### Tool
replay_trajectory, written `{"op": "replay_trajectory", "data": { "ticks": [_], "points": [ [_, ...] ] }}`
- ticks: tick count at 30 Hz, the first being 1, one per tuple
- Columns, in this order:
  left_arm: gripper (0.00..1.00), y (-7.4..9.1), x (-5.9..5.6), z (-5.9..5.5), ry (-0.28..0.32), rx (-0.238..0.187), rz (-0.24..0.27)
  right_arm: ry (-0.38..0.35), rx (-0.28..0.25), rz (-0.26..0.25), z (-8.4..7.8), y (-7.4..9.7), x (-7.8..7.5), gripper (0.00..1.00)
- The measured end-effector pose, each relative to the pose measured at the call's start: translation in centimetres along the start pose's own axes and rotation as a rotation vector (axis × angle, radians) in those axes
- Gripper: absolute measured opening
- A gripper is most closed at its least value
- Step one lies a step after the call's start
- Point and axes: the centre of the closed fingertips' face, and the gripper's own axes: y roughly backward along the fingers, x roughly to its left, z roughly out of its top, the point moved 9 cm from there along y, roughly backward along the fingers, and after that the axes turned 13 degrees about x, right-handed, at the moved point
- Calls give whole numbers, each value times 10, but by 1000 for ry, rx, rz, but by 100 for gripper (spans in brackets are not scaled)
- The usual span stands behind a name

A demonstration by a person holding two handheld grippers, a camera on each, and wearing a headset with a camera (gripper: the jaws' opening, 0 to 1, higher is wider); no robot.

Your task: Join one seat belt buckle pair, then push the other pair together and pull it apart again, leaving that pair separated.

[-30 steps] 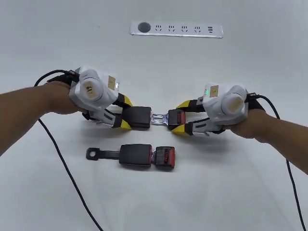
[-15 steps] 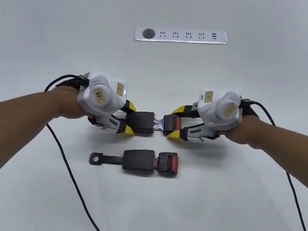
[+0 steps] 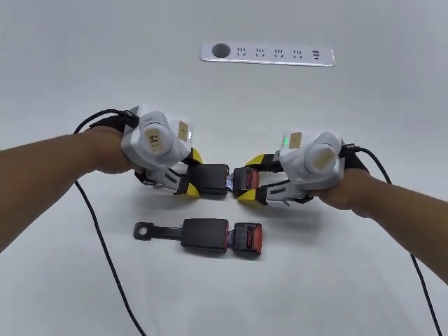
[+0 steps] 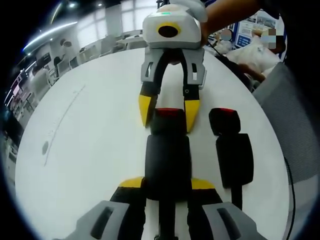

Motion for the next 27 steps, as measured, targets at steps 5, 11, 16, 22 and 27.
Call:
{"op": "replay_trajectory", "data": {
  "ticks": [5, 11, 16, 22, 27],
  "points": [
    [32, 0, 0, 2, -10, 20, -1, 6, 31, -8, 3, -2, 1, 34],
    [32, 0, -1, 2, -11, 22, -1, 9, 51, -15, 4, -3, 0, 34],
    [32, -1, 0, 2, -12, 27, 0, 15, 58, -14, 5, -3, 0, 34],
    [32, -1, 1, 1, -14, 27, -2, 38, 80, -11, 7, -4, 0, 34],
    [32, -1, 1, 0, -18, 27, -2, 42, 79, -9, 8, -4, 1, 34]
  ]
}}
